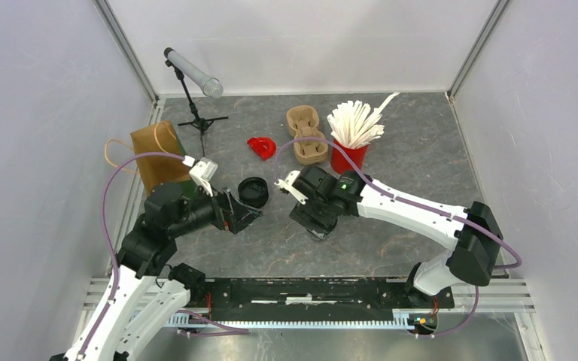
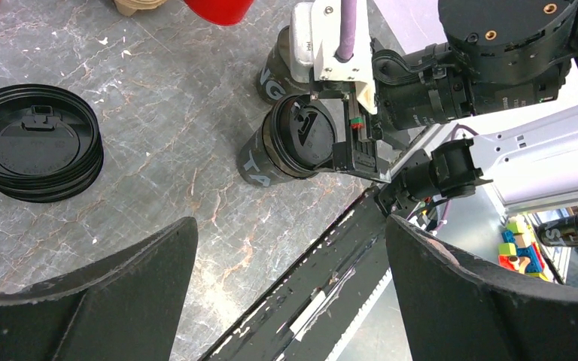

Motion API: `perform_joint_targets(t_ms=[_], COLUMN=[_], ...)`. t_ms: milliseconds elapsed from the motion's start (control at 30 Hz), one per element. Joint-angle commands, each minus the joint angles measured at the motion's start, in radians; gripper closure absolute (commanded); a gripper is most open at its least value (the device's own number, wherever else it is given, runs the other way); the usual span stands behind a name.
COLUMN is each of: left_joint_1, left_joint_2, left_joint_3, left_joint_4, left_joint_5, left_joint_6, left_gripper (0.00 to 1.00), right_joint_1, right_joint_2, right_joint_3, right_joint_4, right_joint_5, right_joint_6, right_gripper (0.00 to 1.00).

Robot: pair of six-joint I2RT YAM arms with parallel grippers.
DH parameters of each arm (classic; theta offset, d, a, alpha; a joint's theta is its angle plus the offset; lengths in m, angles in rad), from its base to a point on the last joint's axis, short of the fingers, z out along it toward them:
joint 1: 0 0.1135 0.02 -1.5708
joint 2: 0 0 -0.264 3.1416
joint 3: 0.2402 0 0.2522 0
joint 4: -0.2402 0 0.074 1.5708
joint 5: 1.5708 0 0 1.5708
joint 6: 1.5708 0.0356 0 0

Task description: Pack the takeout coffee

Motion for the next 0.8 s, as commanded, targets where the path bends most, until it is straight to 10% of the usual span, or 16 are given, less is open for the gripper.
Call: perform_joint_targets(t_ms=[0,767], left_joint_1=[0.002,0.002], left_joint_2=[0.004,0.022], left_joint_3=[-0.003,-0.004], left_joint_4=[0.033,0.033], left_joint_5=[-0.001,0.009], left_joint_6=[0.042,0.042], left_gripper=[0.0,0.0], right_joint_1=[-0.01,-0.017], right_joint_2=[0.009,0.007], right_joint_3=[-0.014,0.051], right_joint_4=[0.024,-0.031], right_joint_5=[-0.036,-0.031], right_joint_6=[-0.022,-0.017], right_gripper=[0.14,0.14])
